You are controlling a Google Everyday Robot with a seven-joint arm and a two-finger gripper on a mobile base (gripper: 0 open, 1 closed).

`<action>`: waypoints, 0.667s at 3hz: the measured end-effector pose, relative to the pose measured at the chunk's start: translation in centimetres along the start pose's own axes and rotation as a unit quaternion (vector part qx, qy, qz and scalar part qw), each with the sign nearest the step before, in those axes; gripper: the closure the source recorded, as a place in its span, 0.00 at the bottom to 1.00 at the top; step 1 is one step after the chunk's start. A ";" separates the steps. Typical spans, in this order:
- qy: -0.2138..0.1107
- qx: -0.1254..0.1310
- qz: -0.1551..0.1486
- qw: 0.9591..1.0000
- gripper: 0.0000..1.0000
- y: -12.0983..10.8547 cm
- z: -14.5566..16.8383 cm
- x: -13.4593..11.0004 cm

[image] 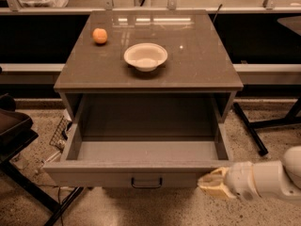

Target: Close top drawer

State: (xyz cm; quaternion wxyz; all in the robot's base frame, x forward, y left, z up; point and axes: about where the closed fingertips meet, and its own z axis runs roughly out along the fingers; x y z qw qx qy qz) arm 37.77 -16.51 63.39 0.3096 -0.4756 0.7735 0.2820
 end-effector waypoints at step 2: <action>-0.003 -0.021 -0.043 0.999 1.00 -3.6 3.5 -4.6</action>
Offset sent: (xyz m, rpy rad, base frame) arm 0.0970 0.0679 -0.0021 0.0213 -0.0548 0.1477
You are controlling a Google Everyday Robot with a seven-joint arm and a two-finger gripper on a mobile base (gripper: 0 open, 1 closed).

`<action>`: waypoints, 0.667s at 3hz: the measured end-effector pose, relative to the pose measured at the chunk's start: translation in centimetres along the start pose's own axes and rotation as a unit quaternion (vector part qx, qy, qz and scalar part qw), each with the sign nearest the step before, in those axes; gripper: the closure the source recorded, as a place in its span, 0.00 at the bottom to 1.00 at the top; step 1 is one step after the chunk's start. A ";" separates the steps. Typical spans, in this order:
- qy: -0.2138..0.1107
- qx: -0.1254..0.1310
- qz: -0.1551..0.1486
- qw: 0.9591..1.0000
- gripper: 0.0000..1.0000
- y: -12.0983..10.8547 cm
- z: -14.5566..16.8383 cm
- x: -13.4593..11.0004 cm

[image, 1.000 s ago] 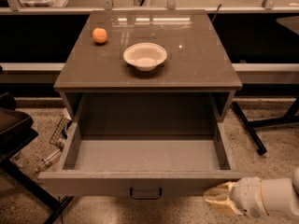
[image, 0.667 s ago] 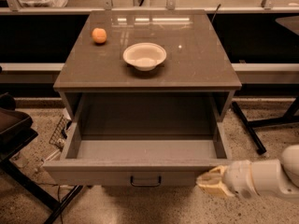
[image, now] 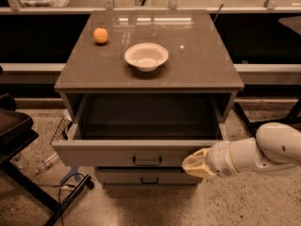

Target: Close top drawer

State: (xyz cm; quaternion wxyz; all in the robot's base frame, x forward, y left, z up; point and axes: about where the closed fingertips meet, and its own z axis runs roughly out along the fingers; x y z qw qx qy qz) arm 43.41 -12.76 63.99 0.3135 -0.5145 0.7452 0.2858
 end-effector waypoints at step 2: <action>-0.030 -0.044 -0.020 0.998 1.00 -3.8 7.6 -2.2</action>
Offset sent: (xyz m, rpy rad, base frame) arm 0.0687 0.0689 -0.0432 0.0894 0.0031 0.1036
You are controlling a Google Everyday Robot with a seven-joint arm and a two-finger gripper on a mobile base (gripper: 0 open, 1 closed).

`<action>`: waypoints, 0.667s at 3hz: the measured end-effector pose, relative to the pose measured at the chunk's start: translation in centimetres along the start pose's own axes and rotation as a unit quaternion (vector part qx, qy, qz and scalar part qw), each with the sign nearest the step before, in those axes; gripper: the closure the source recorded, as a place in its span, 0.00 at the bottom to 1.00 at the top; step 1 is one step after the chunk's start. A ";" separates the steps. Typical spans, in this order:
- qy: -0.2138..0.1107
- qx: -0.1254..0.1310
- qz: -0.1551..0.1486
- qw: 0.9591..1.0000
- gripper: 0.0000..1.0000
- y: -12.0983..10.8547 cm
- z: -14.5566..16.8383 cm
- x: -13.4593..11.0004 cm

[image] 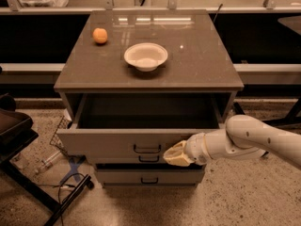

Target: Close top drawer

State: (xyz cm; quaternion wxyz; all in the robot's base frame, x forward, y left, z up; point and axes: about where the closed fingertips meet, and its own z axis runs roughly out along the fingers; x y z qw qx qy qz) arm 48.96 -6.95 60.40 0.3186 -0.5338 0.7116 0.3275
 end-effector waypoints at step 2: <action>-0.001 0.007 -0.007 1.000 1.00 -1.5 -0.1 -0.7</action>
Offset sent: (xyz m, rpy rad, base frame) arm 0.0742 -0.0074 0.0200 -0.0204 -0.0890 -0.0227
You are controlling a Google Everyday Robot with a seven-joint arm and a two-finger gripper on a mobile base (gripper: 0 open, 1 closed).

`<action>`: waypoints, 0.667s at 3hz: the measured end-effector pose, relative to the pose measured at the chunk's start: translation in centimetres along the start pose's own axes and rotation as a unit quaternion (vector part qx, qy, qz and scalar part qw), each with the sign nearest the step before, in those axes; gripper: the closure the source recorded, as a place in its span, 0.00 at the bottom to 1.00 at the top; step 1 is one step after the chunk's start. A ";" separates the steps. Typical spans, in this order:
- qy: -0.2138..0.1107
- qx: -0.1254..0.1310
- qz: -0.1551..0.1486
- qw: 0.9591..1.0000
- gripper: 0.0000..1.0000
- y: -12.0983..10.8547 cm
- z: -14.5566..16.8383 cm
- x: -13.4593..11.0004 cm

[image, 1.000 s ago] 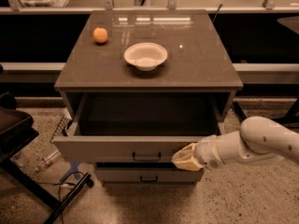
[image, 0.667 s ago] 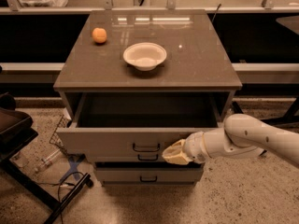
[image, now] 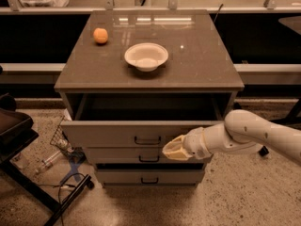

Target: Close top drawer

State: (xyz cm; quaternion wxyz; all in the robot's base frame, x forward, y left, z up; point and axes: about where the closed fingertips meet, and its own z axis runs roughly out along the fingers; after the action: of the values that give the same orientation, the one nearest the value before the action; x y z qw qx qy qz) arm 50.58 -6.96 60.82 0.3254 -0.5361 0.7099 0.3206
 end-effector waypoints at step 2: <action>-0.001 0.009 -0.003 1.000 1.00 -4.5 -0.1 -0.5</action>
Offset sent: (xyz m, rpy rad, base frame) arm 0.1371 -0.0348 -0.0096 0.0004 -0.0390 -0.0520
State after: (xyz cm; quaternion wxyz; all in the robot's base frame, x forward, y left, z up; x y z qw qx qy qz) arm 55.07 -7.73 60.77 0.3321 -0.5349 0.7109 0.3134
